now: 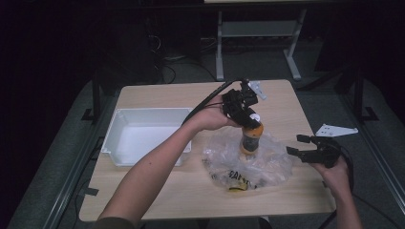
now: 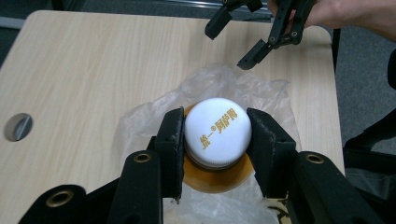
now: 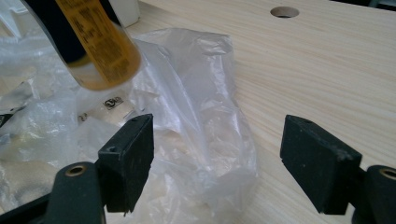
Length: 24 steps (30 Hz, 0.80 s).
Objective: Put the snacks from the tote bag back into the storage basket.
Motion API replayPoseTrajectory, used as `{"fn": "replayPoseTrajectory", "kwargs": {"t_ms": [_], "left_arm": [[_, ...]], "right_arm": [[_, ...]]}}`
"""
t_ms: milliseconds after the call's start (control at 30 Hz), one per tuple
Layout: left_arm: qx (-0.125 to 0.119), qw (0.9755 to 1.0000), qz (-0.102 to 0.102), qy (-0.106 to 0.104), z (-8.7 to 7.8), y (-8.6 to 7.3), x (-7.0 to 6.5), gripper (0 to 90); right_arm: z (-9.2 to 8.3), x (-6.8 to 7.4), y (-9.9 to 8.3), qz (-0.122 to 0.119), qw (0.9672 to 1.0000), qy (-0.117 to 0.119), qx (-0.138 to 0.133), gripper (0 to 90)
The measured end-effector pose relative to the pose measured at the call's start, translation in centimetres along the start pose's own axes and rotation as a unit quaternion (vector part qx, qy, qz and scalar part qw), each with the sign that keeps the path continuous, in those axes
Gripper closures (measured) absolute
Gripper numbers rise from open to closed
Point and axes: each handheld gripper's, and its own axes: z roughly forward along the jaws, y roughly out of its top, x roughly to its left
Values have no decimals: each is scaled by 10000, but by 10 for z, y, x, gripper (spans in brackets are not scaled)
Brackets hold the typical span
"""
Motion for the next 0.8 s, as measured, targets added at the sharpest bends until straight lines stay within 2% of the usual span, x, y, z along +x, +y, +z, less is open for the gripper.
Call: {"fn": "replayPoseTrajectory", "kwargs": {"t_ms": [167,267,433,567,667,800], "left_arm": [[24,10000,27,-5,-15,4,-2,592],[-89,9999,-53,-14,-24,6,-2,592],[-91,9998,-13,183,-39,7,1,592],[-131,9996,-66,248,-51,2,4,592],[-106,9996,-87,259,-59,-3,6,591],[-31,9992,-147,380,-70,-10,6,591]], "right_arm": [[2,0,0,-4,10000,-53,27,257],[3,1,-1,-15,10000,-57,46,257],[3,1,-1,-28,10000,-71,35,257],[3,1,-2,-4,9999,-93,39,251],[3,2,-2,-25,9999,-141,31,251],[3,2,-3,-9,9998,-181,30,251]]}}
